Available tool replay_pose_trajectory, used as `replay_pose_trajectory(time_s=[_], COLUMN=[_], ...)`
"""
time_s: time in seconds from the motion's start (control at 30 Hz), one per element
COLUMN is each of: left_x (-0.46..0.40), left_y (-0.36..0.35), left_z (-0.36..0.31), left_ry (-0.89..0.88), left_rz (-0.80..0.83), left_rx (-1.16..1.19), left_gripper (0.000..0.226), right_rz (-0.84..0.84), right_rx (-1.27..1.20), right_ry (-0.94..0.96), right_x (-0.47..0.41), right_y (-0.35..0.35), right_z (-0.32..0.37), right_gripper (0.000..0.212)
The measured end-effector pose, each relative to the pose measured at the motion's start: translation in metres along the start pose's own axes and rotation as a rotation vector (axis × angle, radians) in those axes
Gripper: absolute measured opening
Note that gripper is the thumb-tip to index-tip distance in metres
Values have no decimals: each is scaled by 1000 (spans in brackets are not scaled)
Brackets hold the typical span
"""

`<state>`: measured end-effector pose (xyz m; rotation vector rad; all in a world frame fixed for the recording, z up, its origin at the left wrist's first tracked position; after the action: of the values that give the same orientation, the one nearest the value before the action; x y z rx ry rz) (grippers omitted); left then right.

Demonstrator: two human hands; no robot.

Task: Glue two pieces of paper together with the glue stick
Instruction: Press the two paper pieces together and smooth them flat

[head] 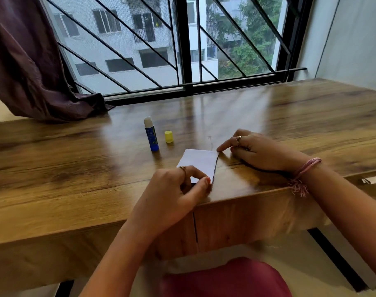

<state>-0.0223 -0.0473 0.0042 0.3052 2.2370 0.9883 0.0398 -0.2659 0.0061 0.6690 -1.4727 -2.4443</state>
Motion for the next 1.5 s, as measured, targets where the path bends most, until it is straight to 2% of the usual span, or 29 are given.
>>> replay_pose_trajectory(time_s=[0.1,0.23,0.4,0.57,0.73,0.97,1.17,1.23,1.4,1.5], left_x=[-2,-1,-5,-12,-26,-47,-62,-64,-52,-33], left_y=[-1,-6,-10,-7,0,8,7,6,7,3], left_z=[6,12,20,26,38,48,53,54,36,18], left_ry=[81,170,277,345,422,331,200,182,4,-130], left_rz=[-116,-165,-83,-8,169,406,517,495,260,255], left_rx=[-82,-227,-401,-427,-427,-319,-197,-173,-134,-104], left_gripper=[12,43,65,69,66,55,43,39,29,25], right_rz=[4,10,16,21,56,162,59,33,9,42], right_rx=[-3,-19,-38,-57,-127,-188,-215,-214,-205,-170], right_ry=[1,-11,-29,-25,-3,61,31,35,50,65], right_x=[1,4,13,28,46,57,50,47,46,47], right_y=[0,0,0,3,4,5,9,9,6,4], right_z=[1,3,5,8,15,29,22,21,22,23], right_gripper=[39,40,38,39,36,33,29,27,26,27])
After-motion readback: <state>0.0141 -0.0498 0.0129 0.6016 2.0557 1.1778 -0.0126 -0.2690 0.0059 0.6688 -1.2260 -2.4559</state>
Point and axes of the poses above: each hand's wrist, its own x-axis away from the middle knuckle, its own y-axis out of the back of the hand, z = x × y, the point moved 3 cm from there along -x, towards the middle knuckle
